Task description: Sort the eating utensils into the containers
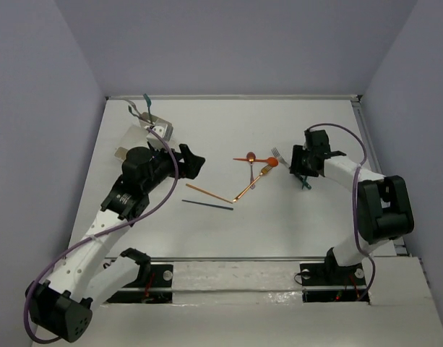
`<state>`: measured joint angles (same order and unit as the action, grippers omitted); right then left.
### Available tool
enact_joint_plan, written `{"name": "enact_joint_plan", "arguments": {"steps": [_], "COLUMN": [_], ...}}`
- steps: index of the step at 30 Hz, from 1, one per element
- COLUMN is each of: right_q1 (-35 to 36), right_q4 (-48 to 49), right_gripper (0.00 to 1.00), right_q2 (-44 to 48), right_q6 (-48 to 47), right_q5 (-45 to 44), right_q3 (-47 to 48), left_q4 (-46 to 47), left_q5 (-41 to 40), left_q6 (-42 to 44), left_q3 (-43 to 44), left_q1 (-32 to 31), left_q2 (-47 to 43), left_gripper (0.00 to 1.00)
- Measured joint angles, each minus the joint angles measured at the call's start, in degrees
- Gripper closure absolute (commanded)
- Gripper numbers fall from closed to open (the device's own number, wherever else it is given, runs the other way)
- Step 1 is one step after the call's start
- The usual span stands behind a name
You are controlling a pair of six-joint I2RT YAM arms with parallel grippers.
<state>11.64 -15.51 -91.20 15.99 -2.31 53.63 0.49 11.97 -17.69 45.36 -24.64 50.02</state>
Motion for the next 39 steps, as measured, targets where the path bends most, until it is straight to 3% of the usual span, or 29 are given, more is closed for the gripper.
{"name": "enact_joint_plan", "arguments": {"steps": [3, 13, 22, 23, 24, 39], "right_q1": [-3.0, -2.6, -2.6, -2.6, -2.6, -2.6], "right_q4": [-1.5, -5.0, -8.1, -8.3, -8.5, -6.8], "right_gripper": [0.40, 0.41, 0.48, 0.51, 0.62, 0.95], "right_q2": [-1.4, -7.8, -11.3, -11.3, -11.4, -14.4], "right_q6": [-2.4, -7.8, -8.2, -8.2, -8.2, -6.6], "right_q5": [1.7, 4.6, 2.0, 1.9, 1.9, 5.8], "right_q3": [1.6, 10.8, 11.1, 11.1, 11.1, 13.9], "left_q4": [-1.4, -1.6, -1.6, -1.6, -1.6, -1.6], "left_q5": [1.2, 1.6, 1.3, 1.3, 1.3, 1.4], "left_q6": [1.1, 2.3, 2.4, 2.4, 2.4, 2.4], "left_q3": [-0.9, -0.9, -0.9, -0.9, -0.9, -0.9], "left_q1": [0.0, 0.0, 0.0, 0.0, 0.0, 0.0], "left_q2": [-0.9, -3.7, -6.7, -6.8, -6.7, -6.6], "left_gripper": [0.16, 0.16, 0.16, 0.16, 0.16, 0.16]}}
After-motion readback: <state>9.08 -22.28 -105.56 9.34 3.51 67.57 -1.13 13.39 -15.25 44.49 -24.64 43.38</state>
